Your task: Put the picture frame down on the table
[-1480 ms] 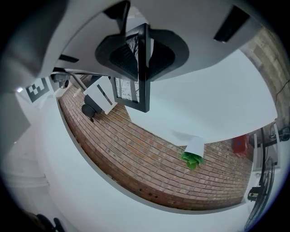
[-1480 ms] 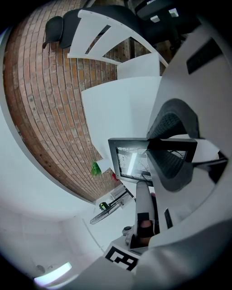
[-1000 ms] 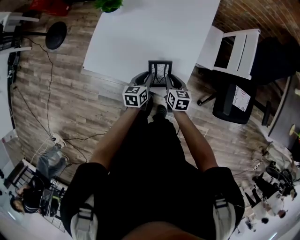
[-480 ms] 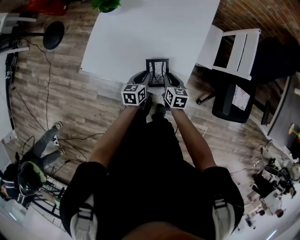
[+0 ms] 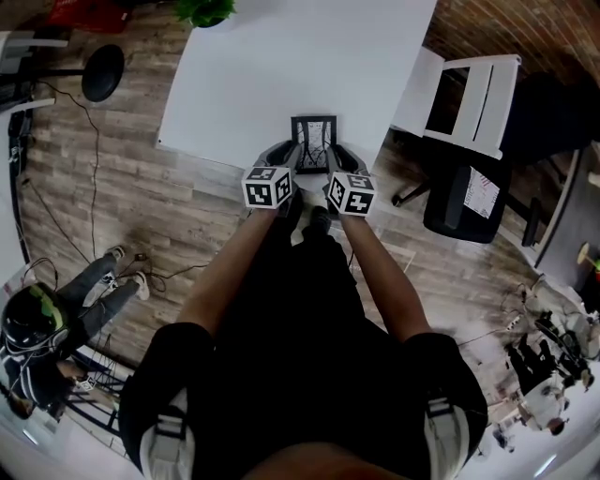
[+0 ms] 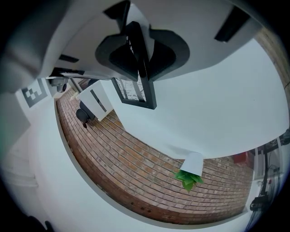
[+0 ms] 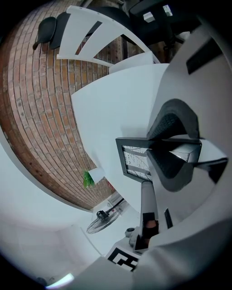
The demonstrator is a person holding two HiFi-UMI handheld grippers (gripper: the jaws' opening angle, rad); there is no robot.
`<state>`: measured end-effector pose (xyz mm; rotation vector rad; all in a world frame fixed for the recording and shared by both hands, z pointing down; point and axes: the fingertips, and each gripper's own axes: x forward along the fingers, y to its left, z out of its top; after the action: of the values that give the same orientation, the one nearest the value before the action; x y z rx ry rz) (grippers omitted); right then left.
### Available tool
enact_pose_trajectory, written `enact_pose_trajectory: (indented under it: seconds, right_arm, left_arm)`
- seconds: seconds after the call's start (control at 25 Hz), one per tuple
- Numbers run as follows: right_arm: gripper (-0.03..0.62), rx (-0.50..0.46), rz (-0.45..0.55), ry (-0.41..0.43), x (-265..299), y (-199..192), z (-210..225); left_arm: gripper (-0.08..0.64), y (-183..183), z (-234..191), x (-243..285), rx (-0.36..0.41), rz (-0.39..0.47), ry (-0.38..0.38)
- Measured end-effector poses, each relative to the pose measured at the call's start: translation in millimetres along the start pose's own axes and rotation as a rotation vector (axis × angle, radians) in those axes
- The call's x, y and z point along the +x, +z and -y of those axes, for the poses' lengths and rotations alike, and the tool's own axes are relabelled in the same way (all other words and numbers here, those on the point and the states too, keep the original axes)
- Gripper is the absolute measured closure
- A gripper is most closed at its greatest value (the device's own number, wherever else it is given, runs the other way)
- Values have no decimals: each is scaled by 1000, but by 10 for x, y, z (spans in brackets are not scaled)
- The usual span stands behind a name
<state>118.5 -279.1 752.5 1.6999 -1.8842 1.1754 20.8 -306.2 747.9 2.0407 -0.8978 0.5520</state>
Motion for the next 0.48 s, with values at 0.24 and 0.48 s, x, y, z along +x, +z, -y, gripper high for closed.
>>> enact_pose_trajectory:
  seconds: [0.24,0.48]
  right_arm:
    - [523,1,-6,-6,39,24,45]
    - [523,7,-14,-11,66,16,58]
  left_arm:
    - [479,12,-3,76,22,-17,6]
    - [477,4,-19,121,55,-39,23]
